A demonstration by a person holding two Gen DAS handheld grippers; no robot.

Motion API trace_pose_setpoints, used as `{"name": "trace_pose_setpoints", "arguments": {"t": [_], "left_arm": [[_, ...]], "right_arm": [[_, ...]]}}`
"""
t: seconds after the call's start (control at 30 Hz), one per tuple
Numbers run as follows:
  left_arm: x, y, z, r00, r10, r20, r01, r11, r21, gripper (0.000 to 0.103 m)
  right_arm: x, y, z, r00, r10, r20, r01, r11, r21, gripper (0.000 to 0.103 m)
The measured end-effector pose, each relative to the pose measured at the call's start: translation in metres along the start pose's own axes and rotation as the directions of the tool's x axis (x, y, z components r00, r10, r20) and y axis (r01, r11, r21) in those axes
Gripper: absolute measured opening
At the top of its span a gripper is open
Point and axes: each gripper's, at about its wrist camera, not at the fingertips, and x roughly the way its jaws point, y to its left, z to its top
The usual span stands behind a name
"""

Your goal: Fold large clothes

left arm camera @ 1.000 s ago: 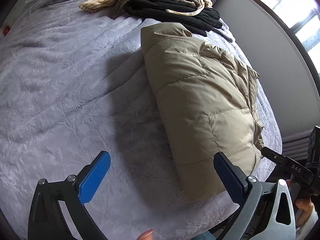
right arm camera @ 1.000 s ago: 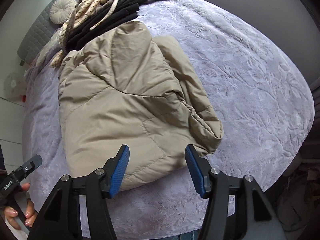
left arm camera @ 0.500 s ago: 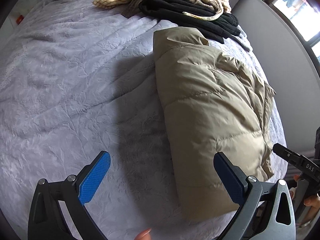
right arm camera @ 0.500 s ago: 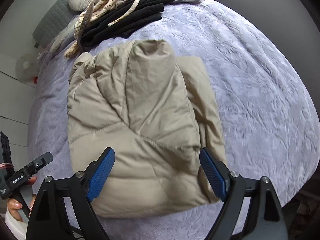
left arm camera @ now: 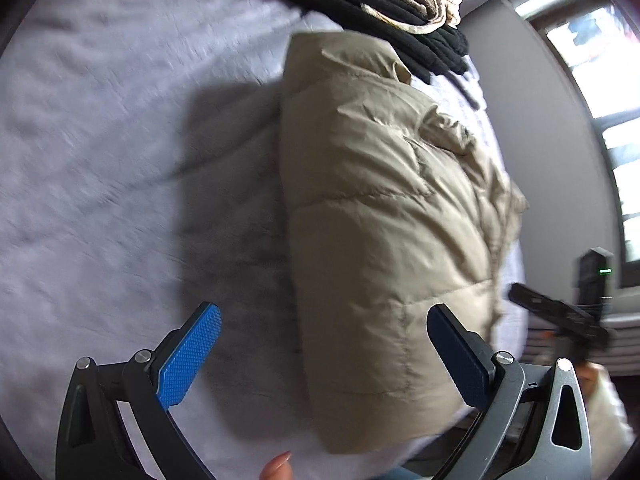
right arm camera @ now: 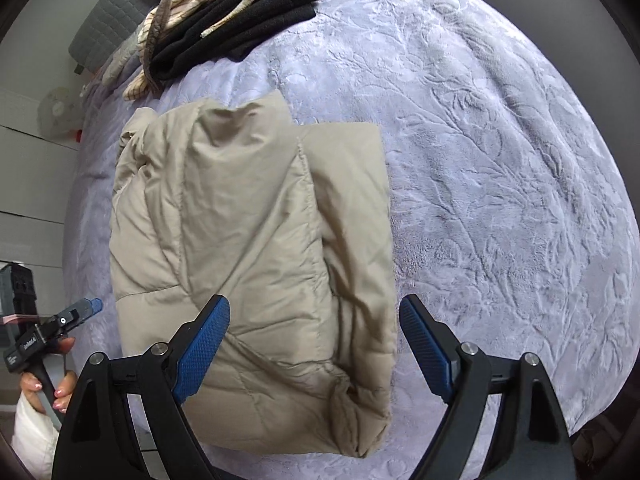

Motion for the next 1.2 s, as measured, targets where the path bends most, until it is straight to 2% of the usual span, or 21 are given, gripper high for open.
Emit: {"name": "trace_pose_setpoints", "arguments": {"t": [0.07, 0.13, 0.2, 0.3, 0.47, 0.57, 0.63, 0.8, 0.9, 0.97, 1.03, 1.13, 1.2], "left_arm": [[0.006, 0.006, 0.004, 0.995, -0.09, -0.029, 0.09, 0.996, -0.029, 0.103], [0.016, 0.01, 0.008, 0.983, -0.177, -0.053, 0.174, 0.983, -0.056, 0.103], [0.025, 0.01, 0.012, 0.97, -0.233, -0.067, 0.229, 0.971, -0.064, 0.103], [0.042, 0.005, 0.017, 0.956, -0.28, -0.091, 0.276, 0.96, -0.058, 0.103], [0.072, -0.005, 0.023, 0.963, -0.242, -0.121, 0.241, 0.97, -0.018, 0.103], [0.09, 0.003, 0.026, 0.953, -0.273, -0.129, 0.269, 0.962, -0.049, 0.103], [0.102, 0.009, 0.027, 0.941, -0.313, -0.13, 0.306, 0.949, -0.072, 0.103], [0.123, 0.011, 0.028, 0.92, -0.372, -0.123, 0.362, 0.927, -0.094, 0.103], [0.131, 0.01, 0.029, 0.919, -0.376, -0.12, 0.361, 0.923, -0.132, 0.103], [0.139, 0.005, 0.029, 0.92, -0.371, -0.125, 0.352, 0.924, -0.15, 0.103], [0.14, -0.001, 0.028, 0.928, -0.35, -0.128, 0.33, 0.931, -0.154, 0.103], [0.136, -0.024, 0.03, 0.943, -0.309, -0.123, 0.297, 0.949, -0.109, 0.103], [0.129, -0.04, 0.03, 0.952, -0.287, -0.109, 0.281, 0.957, -0.068, 0.1]], "right_arm": [[0.006, -0.005, 0.005, 0.999, 0.024, -0.026, -0.024, 1.0, -0.007, 0.089], [0.015, -0.012, 0.01, 0.997, 0.045, -0.057, -0.046, 0.999, -0.018, 0.089], [0.024, -0.017, 0.016, 0.994, 0.066, -0.089, -0.069, 0.997, -0.026, 0.089], [0.04, -0.026, 0.023, 0.984, 0.11, -0.139, -0.115, 0.993, -0.032, 0.089], [0.066, -0.038, 0.036, 0.957, 0.218, -0.193, -0.227, 0.974, -0.026, 0.089], [0.085, -0.046, 0.043, 0.926, 0.299, -0.231, -0.307, 0.952, 0.002, 0.09], [0.1, -0.051, 0.047, 0.905, 0.338, -0.257, -0.346, 0.938, 0.017, 0.103], [0.124, -0.051, 0.057, 0.818, 0.514, -0.259, -0.511, 0.856, 0.083, 0.103], [0.133, -0.043, 0.062, 0.79, 0.561, -0.25, -0.553, 0.826, 0.105, 0.103], [0.138, -0.037, 0.063, 0.789, 0.561, -0.251, -0.551, 0.827, 0.114, 0.103], [0.139, -0.035, 0.064, 0.801, 0.547, -0.245, -0.531, 0.837, 0.131, 0.103], [0.136, -0.034, 0.063, 0.805, 0.542, -0.242, -0.515, 0.841, 0.169, 0.1], [0.129, -0.033, 0.061, 0.798, 0.558, -0.227, -0.53, 0.829, 0.176, 0.081]]}}
